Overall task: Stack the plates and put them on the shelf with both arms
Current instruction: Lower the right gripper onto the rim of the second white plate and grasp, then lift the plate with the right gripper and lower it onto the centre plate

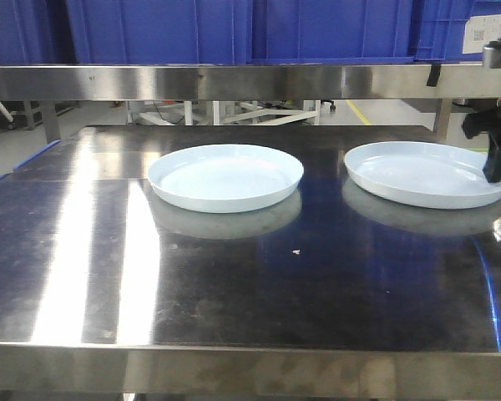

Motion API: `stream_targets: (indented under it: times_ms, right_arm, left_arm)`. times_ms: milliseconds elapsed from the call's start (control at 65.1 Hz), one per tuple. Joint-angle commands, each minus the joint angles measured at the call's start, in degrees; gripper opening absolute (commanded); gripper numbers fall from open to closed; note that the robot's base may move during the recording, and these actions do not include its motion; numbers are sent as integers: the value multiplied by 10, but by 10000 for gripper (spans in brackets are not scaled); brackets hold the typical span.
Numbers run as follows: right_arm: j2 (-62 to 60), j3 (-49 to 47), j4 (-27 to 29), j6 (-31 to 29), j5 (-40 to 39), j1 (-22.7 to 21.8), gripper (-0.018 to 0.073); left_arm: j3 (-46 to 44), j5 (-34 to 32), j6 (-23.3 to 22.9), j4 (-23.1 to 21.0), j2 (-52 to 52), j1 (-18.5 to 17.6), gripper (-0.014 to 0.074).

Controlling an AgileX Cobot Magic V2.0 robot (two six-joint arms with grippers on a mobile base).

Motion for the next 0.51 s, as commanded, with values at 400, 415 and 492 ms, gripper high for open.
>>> stream_targets:
  times_ms: [400, 415, 492]
  right_arm:
    - [-30, -20, -12, -4, -15, -9, 169]
    - [-30, -20, -12, -4, -15, -9, 135]
    - [-31, -20, -12, -4, -17, -9, 52]
  left_arm:
    - [-17, -48, 0, -1, 1, 0, 100]
    - [-17, -48, 0, -1, 1, 0, 100]
    - [-17, -48, 0, -1, 1, 0, 100]
